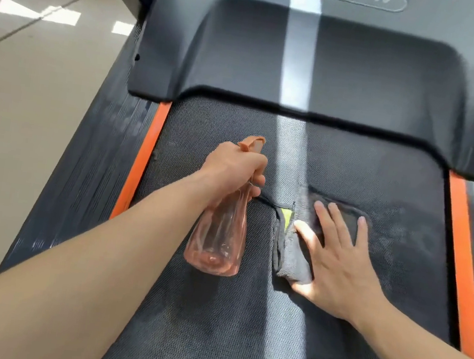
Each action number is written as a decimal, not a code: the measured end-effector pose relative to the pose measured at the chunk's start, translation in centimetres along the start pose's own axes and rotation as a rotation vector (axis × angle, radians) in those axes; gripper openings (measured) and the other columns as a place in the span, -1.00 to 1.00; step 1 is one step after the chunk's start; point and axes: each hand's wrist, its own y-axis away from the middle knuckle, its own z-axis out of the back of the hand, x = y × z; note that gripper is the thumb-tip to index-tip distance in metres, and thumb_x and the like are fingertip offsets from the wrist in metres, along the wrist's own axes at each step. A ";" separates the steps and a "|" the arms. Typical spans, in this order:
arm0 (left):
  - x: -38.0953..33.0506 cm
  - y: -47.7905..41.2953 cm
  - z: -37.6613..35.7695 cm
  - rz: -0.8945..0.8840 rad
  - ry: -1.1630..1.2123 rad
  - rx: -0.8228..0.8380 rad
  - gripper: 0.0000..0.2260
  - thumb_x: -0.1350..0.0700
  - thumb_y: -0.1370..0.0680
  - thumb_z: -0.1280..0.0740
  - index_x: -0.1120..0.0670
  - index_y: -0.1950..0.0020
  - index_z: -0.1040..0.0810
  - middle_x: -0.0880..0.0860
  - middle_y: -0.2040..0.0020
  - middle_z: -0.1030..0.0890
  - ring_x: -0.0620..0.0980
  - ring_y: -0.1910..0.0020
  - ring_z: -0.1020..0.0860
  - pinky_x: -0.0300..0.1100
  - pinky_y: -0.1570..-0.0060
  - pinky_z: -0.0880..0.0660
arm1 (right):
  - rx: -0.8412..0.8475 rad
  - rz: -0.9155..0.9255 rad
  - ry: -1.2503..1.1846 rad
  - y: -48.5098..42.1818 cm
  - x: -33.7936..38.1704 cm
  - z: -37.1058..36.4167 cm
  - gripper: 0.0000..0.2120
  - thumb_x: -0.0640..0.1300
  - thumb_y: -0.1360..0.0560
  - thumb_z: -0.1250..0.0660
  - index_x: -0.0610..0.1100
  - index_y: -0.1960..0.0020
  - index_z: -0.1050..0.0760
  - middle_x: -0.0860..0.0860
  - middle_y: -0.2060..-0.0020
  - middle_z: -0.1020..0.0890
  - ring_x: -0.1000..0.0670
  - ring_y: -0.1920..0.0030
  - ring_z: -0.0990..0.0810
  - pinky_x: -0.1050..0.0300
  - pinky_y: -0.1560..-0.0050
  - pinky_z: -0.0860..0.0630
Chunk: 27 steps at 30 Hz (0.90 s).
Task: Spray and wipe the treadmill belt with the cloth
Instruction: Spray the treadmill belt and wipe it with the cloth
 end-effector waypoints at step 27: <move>1.7 1.2 -0.2 0.084 -0.228 0.132 -0.95 0.27 -0.51 -0.40 0.18 0.15 -0.57 0.17 0.33 -0.58 0.01 0.55 -0.50 -0.20 0.45 -0.47 | -0.177 -0.011 -0.116 0.1 -0.6 -2.0 -0.04 0.45 -0.20 -0.25 0.03 -0.51 -0.35 -0.19 -0.55 -0.31 -0.25 -0.57 -0.27 -0.46 -0.50 -0.12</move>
